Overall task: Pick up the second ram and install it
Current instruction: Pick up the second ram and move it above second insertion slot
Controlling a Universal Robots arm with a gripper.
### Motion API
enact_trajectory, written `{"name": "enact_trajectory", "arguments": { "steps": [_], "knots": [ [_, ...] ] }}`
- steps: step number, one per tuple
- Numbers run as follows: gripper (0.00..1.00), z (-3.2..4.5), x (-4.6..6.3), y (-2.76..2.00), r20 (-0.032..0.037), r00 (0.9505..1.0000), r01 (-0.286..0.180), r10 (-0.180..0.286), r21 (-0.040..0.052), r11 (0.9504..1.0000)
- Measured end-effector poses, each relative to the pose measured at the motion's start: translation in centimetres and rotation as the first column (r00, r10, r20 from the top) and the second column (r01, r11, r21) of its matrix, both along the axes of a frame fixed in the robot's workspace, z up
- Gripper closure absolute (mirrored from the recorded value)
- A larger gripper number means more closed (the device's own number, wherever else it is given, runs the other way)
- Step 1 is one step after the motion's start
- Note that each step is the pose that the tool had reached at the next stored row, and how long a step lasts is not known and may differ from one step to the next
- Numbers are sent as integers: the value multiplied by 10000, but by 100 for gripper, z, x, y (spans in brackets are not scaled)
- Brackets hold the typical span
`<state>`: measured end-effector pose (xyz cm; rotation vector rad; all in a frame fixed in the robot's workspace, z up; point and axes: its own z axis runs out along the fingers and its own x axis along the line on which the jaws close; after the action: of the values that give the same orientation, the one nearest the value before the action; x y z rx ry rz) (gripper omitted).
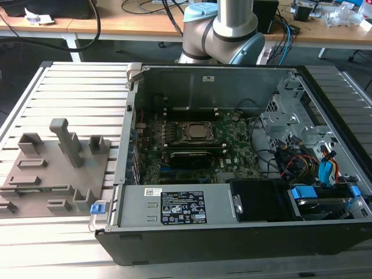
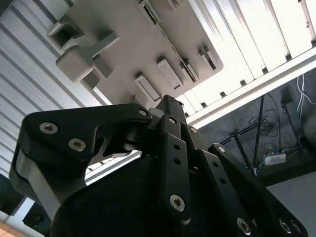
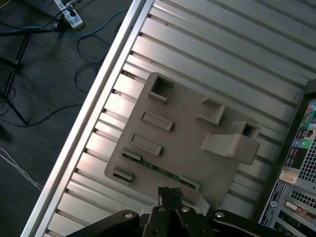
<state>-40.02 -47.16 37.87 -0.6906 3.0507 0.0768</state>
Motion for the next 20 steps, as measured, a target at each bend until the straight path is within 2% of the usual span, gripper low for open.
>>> {"name": "enact_trajectory", "arguments": {
  "steps": [6,9,13,14,15,16,18,20],
  "knots": [
    [89,0,0,0,0,9954,-953,953,0,9954],
    [89,0,0,0,1,9864,-1641,1641,0,9864],
    [89,0,0,0,0,9707,-2405,2405,0,9707],
    [89,0,0,0,0,9641,-2654,2654,0,9641],
    [89,0,0,0,0,9598,-2807,2807,0,9598],
    [89,0,0,0,0,9520,-3060,3060,0,9520],
    [89,0,0,0,1,9456,-3255,3255,0,9456],
    [89,0,0,0,0,9331,-3597,3597,0,9331]
  ]
}}
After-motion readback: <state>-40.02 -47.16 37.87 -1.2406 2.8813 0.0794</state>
